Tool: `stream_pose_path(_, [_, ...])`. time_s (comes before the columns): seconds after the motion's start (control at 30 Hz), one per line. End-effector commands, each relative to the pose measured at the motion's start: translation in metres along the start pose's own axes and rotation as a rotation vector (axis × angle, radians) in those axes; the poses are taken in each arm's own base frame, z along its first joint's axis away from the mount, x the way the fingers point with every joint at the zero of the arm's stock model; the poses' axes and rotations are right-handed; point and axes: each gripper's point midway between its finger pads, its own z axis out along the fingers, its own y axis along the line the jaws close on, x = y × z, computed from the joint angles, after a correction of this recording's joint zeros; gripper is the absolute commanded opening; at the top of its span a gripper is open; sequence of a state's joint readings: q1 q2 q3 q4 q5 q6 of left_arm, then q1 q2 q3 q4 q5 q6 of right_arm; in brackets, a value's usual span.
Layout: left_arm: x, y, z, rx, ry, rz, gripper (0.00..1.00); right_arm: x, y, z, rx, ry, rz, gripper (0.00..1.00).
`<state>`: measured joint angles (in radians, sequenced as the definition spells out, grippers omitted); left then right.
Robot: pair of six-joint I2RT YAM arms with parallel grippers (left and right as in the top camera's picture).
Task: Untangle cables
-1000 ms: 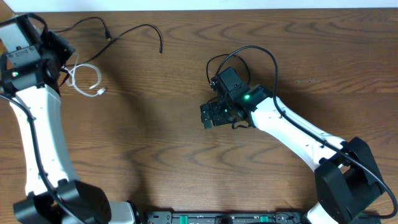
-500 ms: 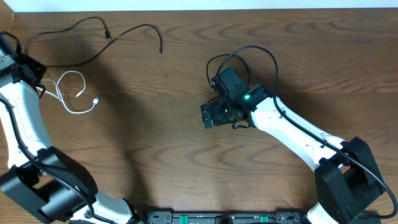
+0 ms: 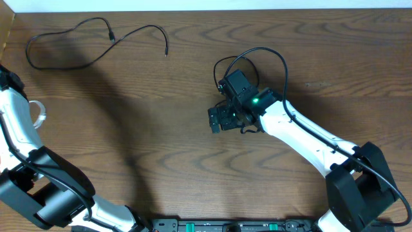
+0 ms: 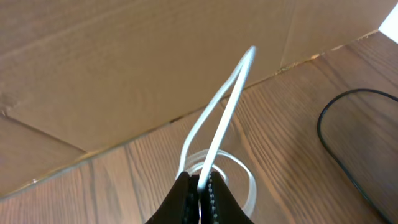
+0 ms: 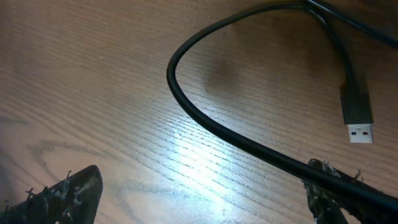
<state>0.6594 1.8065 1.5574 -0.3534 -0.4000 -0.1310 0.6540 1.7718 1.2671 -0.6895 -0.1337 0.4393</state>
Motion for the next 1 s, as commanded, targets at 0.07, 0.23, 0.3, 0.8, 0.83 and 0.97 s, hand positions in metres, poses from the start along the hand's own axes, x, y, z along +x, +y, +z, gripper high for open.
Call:
stream_pose_path(0.07, [-0.004, 0.004, 0.001, -0.028, -0.015, 0.070, 0.08, -0.005, 0.003, -0.006, 0.000, -0.024, -0.015, 0.99])
stream_pose_path(0.23, [0.018, -0.030, 0.016, 0.133, 0.054, 0.087, 0.08, -0.004, 0.003, -0.006, 0.000, -0.023, -0.016, 0.99])
stream_pose_path(0.3, [0.025, -0.044, 0.020, 0.204, 0.076, 0.076, 0.07, -0.004, 0.003, -0.006, 0.000, -0.022, -0.015, 0.99])
stream_pose_path(0.8, [0.011, -0.039, 0.031, 0.192, 0.014, 0.046, 0.08, -0.003, 0.004, -0.006, 0.001, -0.019, -0.017, 0.99])
stream_pose_path(0.83, [0.013, -0.035, 0.034, 0.176, 0.022, 0.071, 0.08, -0.003, 0.004, -0.006, 0.001, -0.019, -0.017, 0.99])
stream_pose_path(0.97, [0.029, -0.020, 0.047, 0.123, 0.075, 0.121, 0.08, -0.003, 0.004, -0.006, 0.001, -0.018, -0.016, 0.99])
